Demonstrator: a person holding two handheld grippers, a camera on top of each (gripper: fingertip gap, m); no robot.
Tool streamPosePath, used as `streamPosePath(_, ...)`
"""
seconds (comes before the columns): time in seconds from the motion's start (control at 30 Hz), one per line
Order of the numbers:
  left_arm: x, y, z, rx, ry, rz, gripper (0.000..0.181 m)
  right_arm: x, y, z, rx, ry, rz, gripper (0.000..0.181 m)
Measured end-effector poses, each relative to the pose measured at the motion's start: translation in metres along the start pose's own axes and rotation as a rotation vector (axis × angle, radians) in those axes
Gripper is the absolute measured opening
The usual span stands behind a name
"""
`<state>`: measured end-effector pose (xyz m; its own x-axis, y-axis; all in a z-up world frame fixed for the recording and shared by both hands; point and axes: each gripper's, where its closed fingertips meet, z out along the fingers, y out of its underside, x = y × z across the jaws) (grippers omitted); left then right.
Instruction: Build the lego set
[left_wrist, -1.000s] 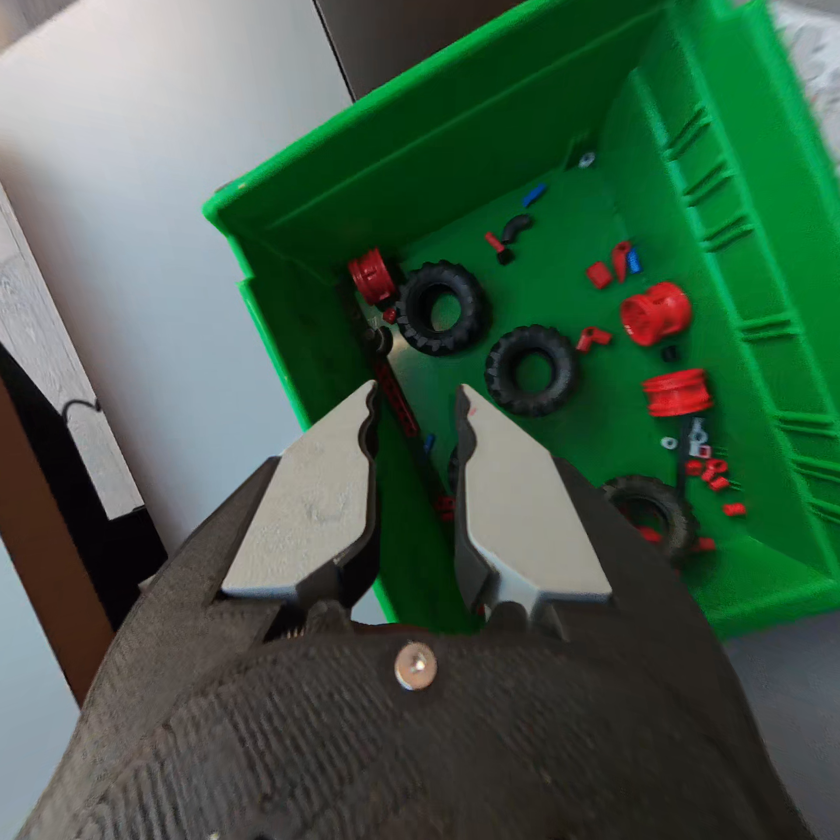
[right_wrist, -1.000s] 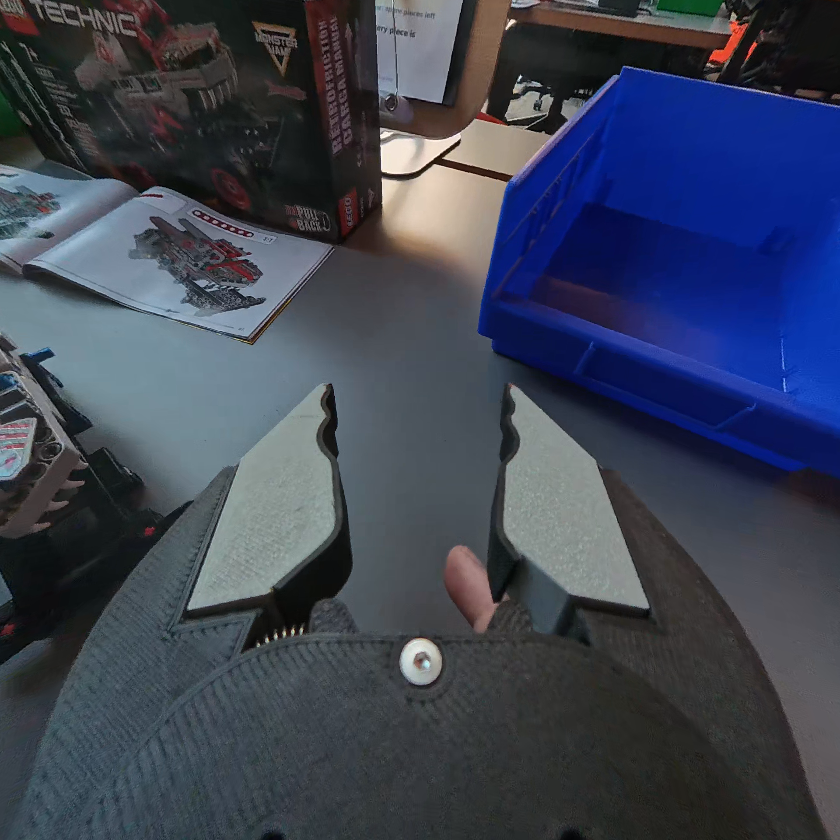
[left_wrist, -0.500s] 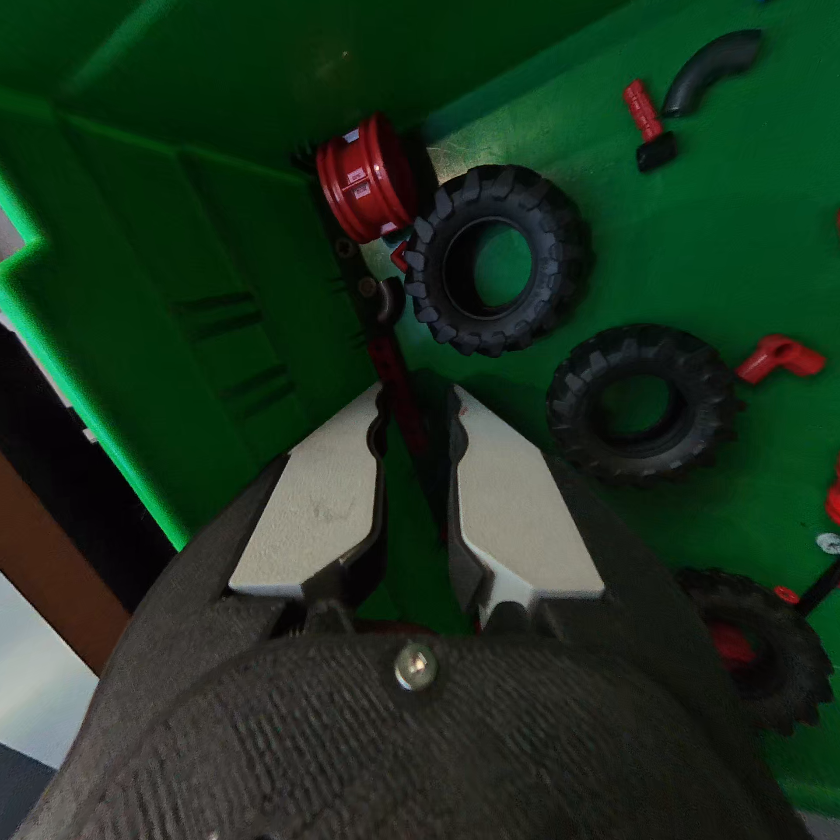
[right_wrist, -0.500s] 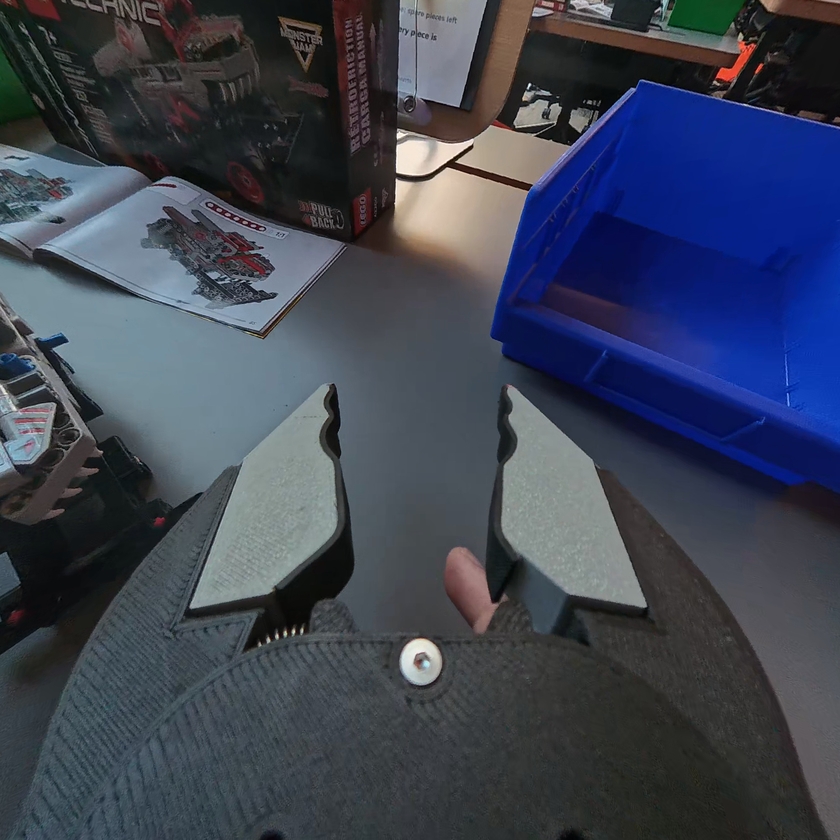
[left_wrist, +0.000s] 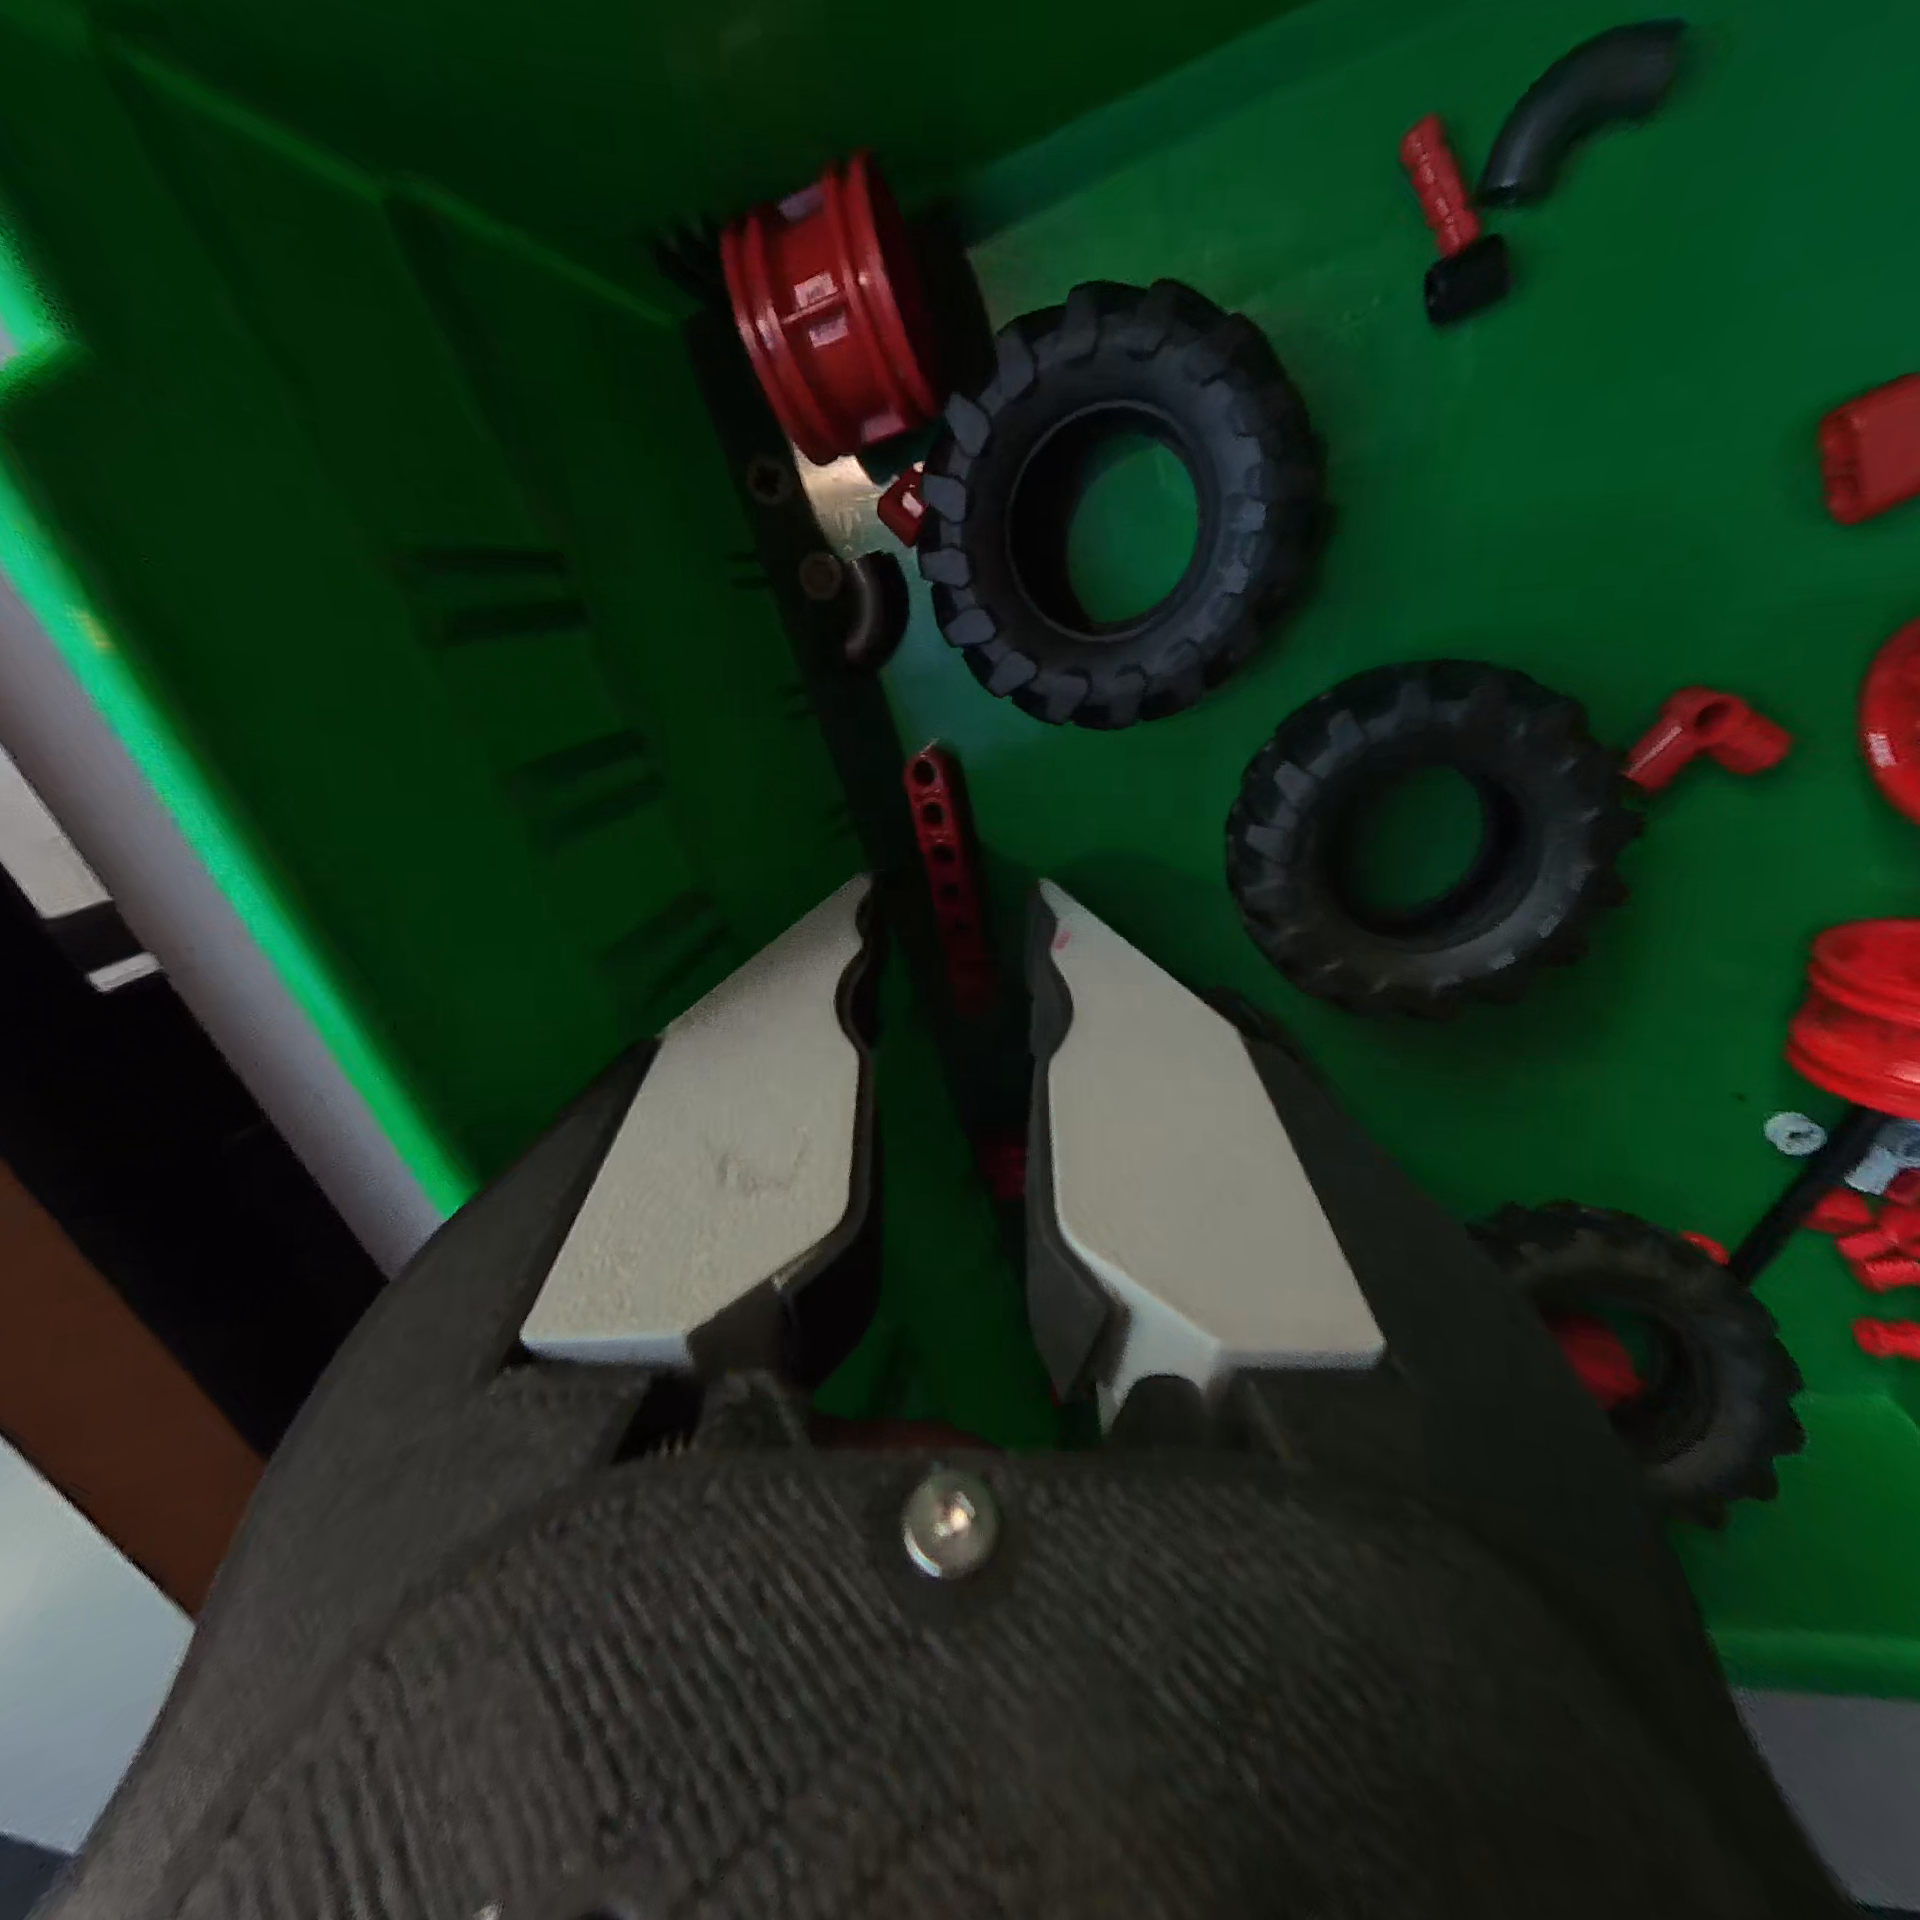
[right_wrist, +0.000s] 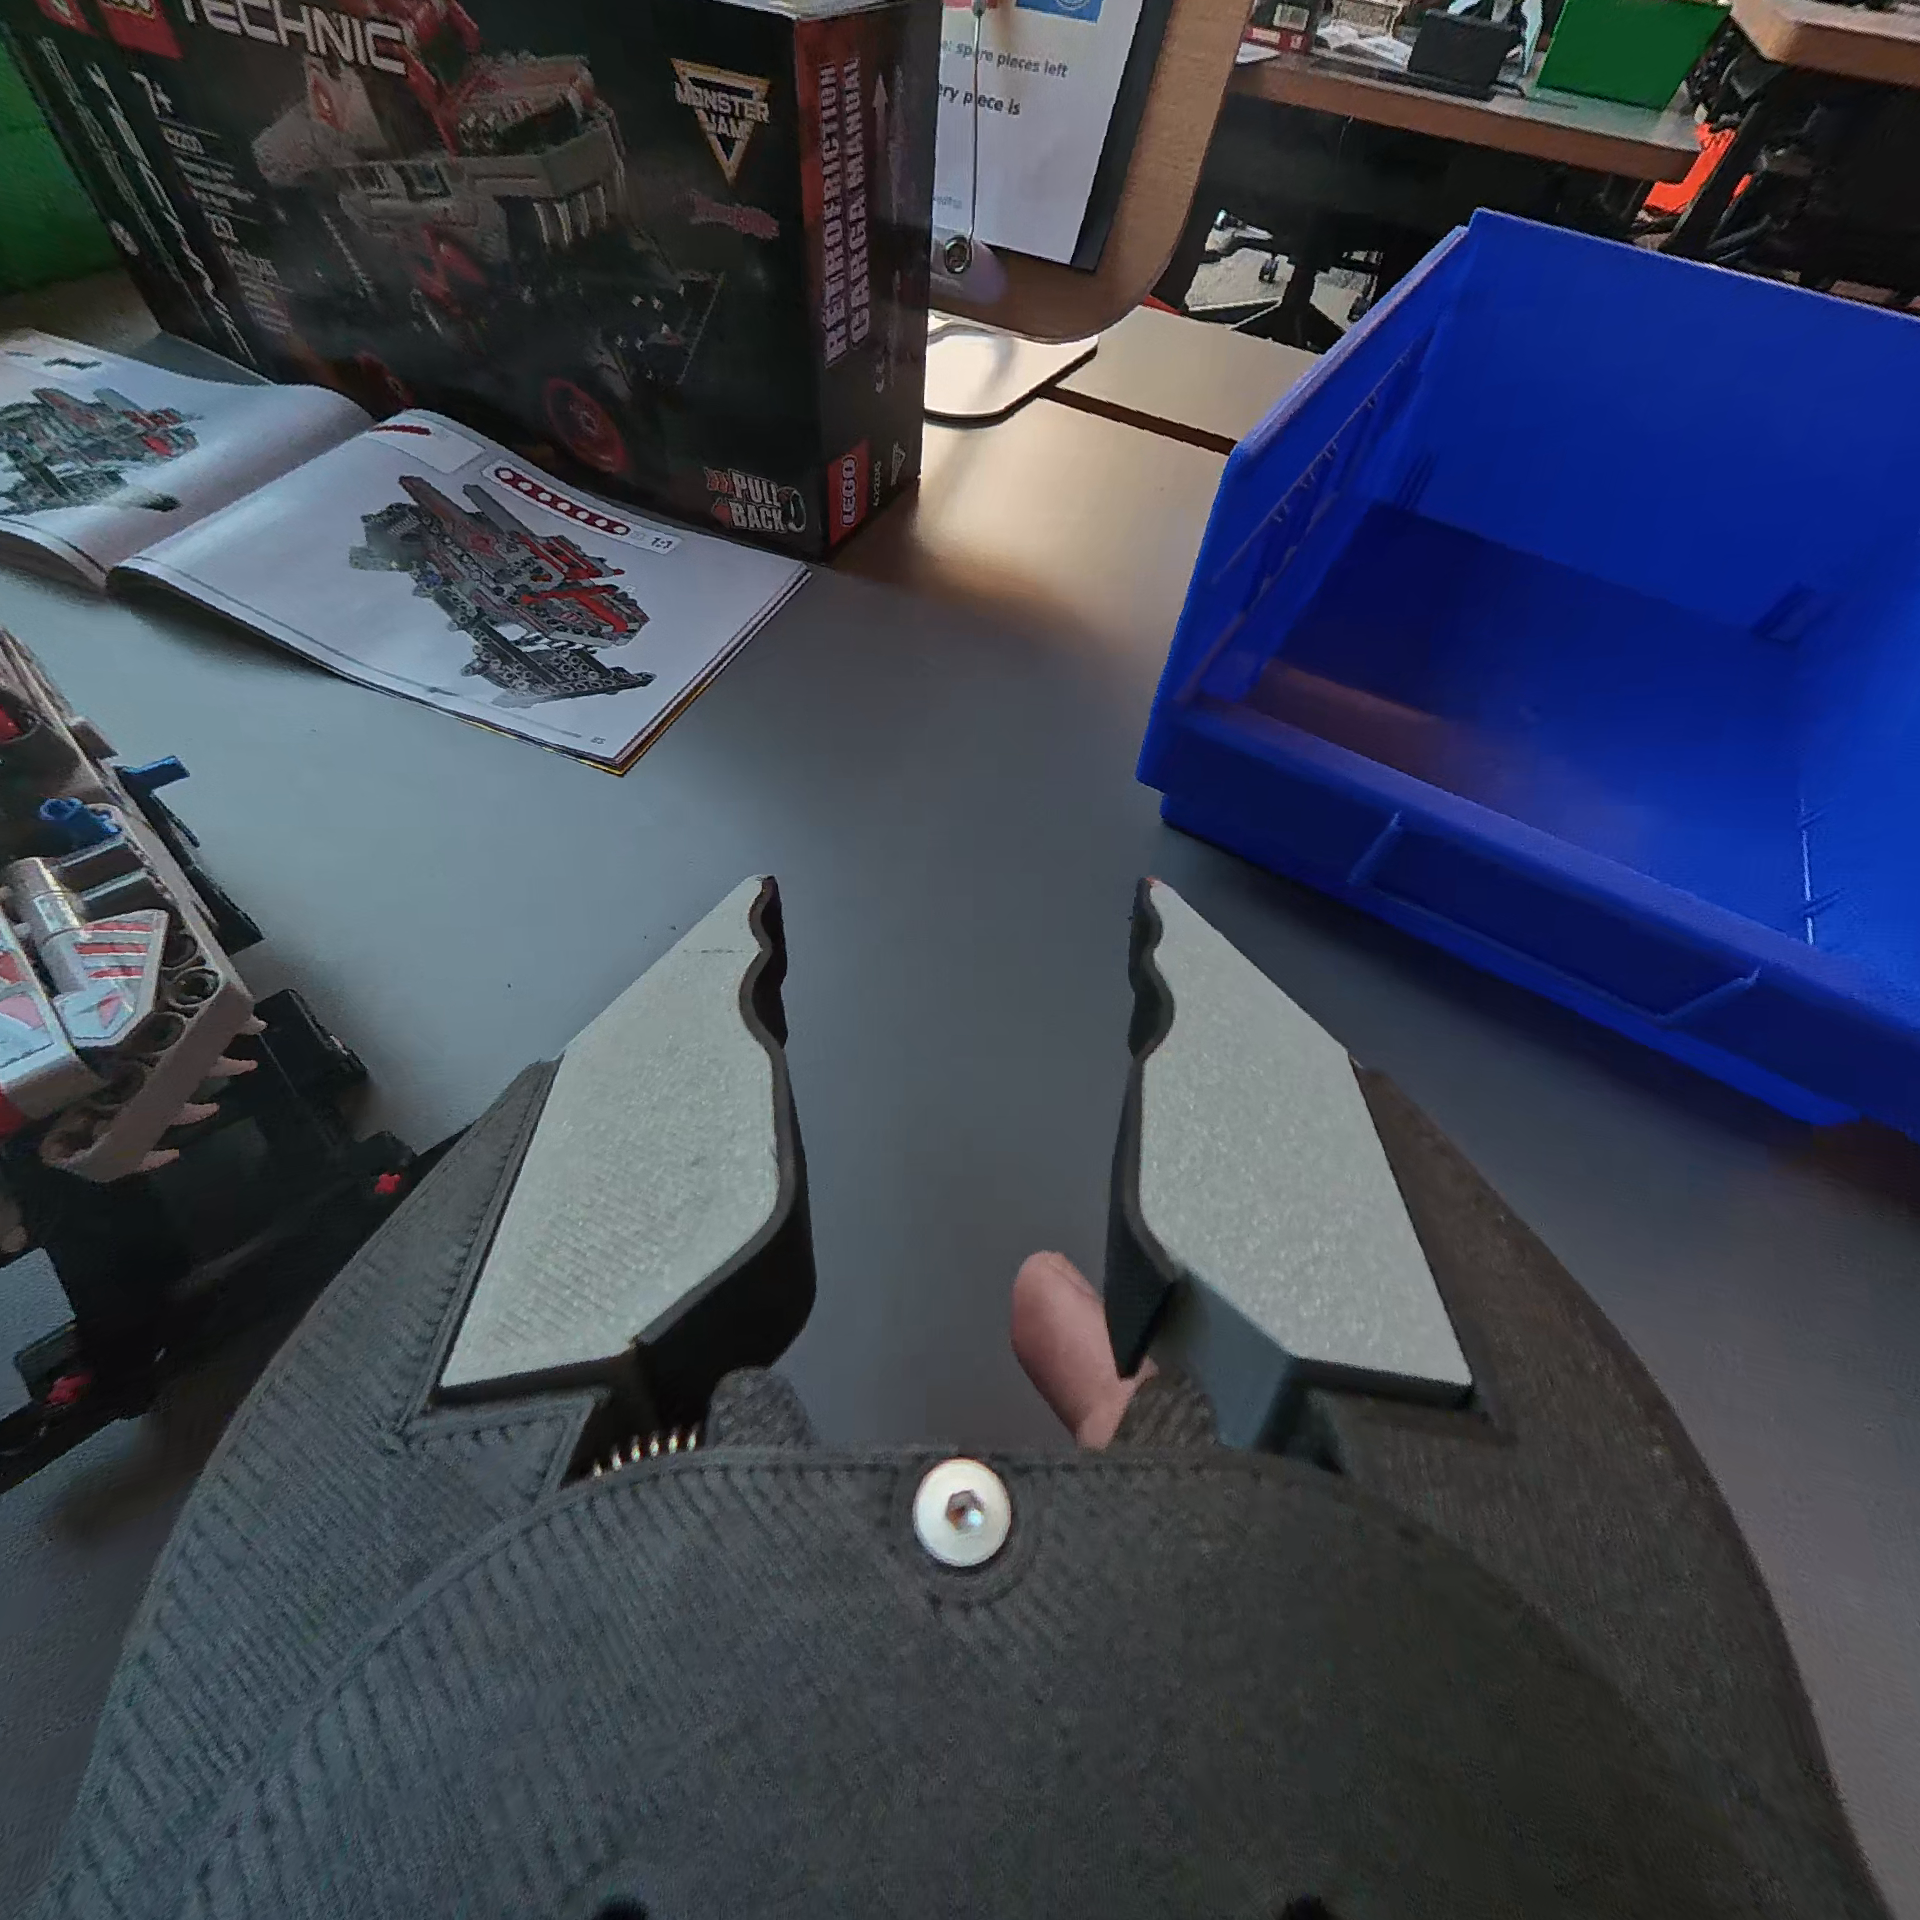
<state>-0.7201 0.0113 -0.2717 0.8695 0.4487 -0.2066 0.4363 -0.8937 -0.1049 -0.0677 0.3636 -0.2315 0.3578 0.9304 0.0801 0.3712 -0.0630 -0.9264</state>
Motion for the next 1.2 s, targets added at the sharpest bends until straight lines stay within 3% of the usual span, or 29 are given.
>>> streamPosePath(0.03,0.004,0.002,0.005,-0.023,0.024,-0.004,0.026,0.000,0.000,0.000,0.003,-0.001,-0.003,0.064)
streamPosePath(0.07,0.009,0.000,0.006,-0.019,0.051,-0.003,0.010,-0.001,-0.001,0.000,0.005,-0.002,-0.004,0.064)
streamPosePath(0.1,0.011,0.000,0.007,-0.028,0.066,0.006,0.006,-0.001,-0.001,0.000,0.007,-0.005,-0.002,0.064)
streamPosePath(0.2,0.016,0.000,0.005,-0.037,0.084,0.070,0.006,-0.002,-0.003,-0.002,0.022,-0.015,0.004,0.064)
streamPosePath(0.33,0.018,-0.011,-0.008,0.082,0.054,0.083,0.006,-0.004,-0.007,-0.005,0.049,-0.028,0.003,0.063)
streamPosePath(0.47,0.017,-0.023,-0.052,0.278,0.010,0.063,0.006,-0.008,-0.010,-0.007,0.072,-0.048,-0.005,0.063)
streamPosePath(0.6,0.034,-0.029,-0.117,0.527,0.058,0.053,0.005,-0.010,-0.012,-0.009,0.089,-0.062,-0.010,0.063)
streamPosePath(0.73,0.109,-0.014,-0.193,0.794,0.330,0.116,0.005,-0.012,-0.018,-0.014,0.129,-0.079,0.001,0.065)
streamPosePath(0.83,0.188,0.020,-0.237,0.897,0.597,0.209,0.005,-0.014,-0.022,-0.018,0.160,-0.098,0.012,0.064)
streamPosePath(1.07,0.320,0.080,-0.278,0.937,1.045,0.293,0.004,-0.023,-0.031,-0.027,0.217,-0.127,-0.019,0.064)
streamPosePath(1.2,0.385,0.104,-0.278,0.904,1.252,0.336,0.005,-0.031,-0.035,-0.034,0.256,-0.156,-0.037,0.064)
